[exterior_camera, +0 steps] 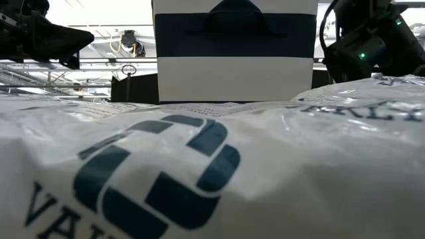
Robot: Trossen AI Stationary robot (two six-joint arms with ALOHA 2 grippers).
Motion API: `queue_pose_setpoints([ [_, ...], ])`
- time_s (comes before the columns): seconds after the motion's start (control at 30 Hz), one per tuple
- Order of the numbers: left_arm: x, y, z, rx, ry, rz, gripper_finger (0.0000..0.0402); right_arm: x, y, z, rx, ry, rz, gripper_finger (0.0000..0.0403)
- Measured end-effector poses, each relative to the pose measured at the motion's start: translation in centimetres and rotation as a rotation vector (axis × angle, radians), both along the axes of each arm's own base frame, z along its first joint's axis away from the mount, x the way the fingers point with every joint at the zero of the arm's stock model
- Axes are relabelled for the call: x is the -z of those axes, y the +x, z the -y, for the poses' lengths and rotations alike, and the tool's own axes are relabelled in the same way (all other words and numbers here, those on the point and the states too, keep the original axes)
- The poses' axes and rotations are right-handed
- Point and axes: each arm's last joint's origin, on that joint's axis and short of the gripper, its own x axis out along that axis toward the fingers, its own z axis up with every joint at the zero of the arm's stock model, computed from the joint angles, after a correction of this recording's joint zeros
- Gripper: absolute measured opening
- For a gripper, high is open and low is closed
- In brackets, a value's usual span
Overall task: Pick & place medical supplies in basket/bin
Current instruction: Put the green bandage into the blue bin
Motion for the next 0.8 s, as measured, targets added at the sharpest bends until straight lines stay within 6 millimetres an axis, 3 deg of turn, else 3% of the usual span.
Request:
queue_pose_setpoints([
  [0.23, 0.0, 0.0, 0.0, 0.001, -0.006, 0.000, 0.0033, 0.2, -0.2, 0.2, 0.052, 0.033, -0.017, 0.0208],
  [0.4, 0.0, 0.0, 0.0, 0.001, -0.007, 0.000, 0.0033, 0.4, 0.1, 1.3, 0.350, -0.026, 0.014, 0.0202],
  [0.63, 0.0, 0.0, 0.0, -0.003, -0.009, -0.001, 0.0033, 0.0, 0.7, 2.8, 0.491, -0.028, 0.034, 0.0238],
  [0.8, 0.0, 0.0, -0.1, -0.030, -0.012, -0.002, 0.0033, -1.5, 1.5, 4.4, 0.592, -0.143, 0.066, 0.0270],
])
